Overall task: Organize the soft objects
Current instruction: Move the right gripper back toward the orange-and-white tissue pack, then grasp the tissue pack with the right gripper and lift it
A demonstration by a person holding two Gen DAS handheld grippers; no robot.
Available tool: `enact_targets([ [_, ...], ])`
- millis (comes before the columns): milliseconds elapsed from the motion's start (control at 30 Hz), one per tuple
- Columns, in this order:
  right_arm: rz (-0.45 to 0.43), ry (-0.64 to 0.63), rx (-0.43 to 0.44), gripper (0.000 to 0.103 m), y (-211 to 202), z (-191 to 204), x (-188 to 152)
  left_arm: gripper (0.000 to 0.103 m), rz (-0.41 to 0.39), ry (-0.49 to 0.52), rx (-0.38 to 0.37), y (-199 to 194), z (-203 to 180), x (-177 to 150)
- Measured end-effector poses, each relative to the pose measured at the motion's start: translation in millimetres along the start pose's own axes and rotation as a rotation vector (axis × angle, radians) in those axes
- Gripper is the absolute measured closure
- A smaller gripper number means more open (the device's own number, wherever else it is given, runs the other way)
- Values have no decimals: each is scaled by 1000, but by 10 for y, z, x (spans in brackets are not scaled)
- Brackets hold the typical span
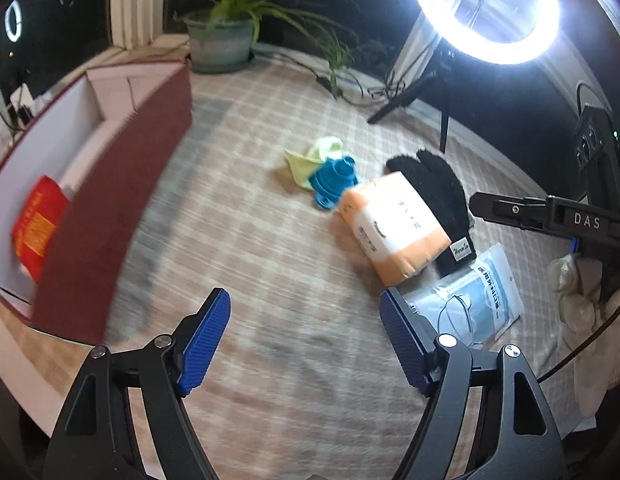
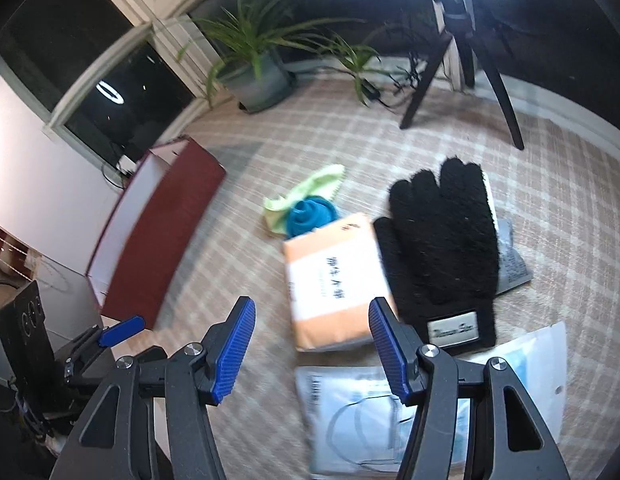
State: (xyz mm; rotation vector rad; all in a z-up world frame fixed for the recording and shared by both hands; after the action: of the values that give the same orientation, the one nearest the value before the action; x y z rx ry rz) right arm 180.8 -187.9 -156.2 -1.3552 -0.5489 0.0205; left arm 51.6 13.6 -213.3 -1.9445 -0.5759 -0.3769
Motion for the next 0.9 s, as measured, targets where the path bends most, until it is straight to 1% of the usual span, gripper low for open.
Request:
enact_targets([
  [133, 46, -26, 9, 48, 171, -120, 84, 26, 11, -31, 12, 231, -111, 18],
  [200, 67, -34, 14, 48, 236, -143, 101, 26, 33, -40, 11, 367, -162, 37],
  [333, 123, -63, 61, 48, 413, -145, 141, 26, 73, -85, -7, 586, -185, 98],
  [467, 158, -63, 95, 48, 552, -181, 197, 26, 90, -111, -9, 730, -210, 181],
  [667, 187, -60, 107, 48, 733, -247, 298, 26, 103, -122, -5, 906, -251, 318],
  [733, 207, -59, 127, 48, 797, -250, 302, 26, 117, -115, 1, 987, -267, 356],
  [900, 235, -45, 140, 48, 915, -276, 289, 26, 154, -105, -10, 1167, -303, 414],
])
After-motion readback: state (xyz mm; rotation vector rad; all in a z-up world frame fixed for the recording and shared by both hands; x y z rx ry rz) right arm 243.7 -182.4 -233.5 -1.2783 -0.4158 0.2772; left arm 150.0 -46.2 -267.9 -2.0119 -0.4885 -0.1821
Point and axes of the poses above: each gripper's, at about its wrist camera, not at the fingertips, and y roughly the way its jaws point, z to its left, x to its top, the point moved 1 cm from there along y, roughly the way its jaws point, and after that the axes turned 14 degrees about -x, right-handed, at the moved point
